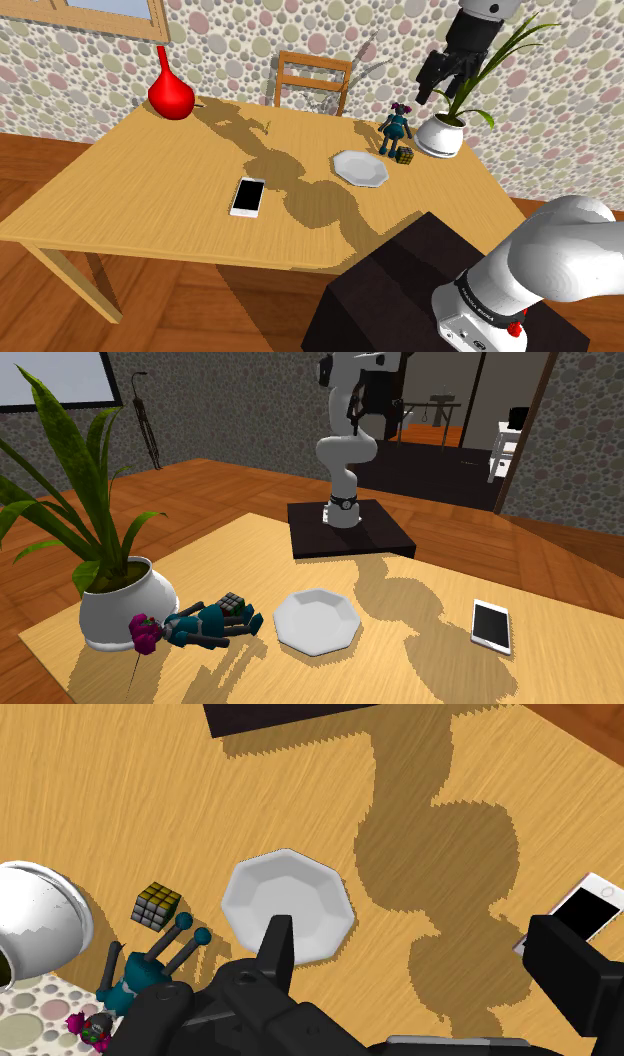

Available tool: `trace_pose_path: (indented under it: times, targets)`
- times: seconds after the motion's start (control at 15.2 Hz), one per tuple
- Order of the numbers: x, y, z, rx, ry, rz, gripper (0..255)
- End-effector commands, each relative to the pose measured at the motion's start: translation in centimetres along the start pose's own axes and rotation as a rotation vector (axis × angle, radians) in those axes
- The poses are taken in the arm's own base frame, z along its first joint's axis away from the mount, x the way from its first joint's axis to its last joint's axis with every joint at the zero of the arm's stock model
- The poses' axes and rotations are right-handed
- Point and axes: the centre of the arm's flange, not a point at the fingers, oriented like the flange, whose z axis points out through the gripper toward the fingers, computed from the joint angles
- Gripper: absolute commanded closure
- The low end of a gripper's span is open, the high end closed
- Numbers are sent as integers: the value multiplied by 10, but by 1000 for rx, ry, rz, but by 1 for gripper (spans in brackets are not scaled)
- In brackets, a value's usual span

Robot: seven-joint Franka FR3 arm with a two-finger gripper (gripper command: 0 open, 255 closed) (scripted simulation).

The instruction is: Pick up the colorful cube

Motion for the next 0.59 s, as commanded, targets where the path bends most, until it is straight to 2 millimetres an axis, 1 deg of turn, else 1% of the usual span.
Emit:
trace_pose_path:
  times: [0.0,0.53]
  targets:
    - [0,0,0,0,0,0,0]
    - [41,67,73,11,-17,8,0]
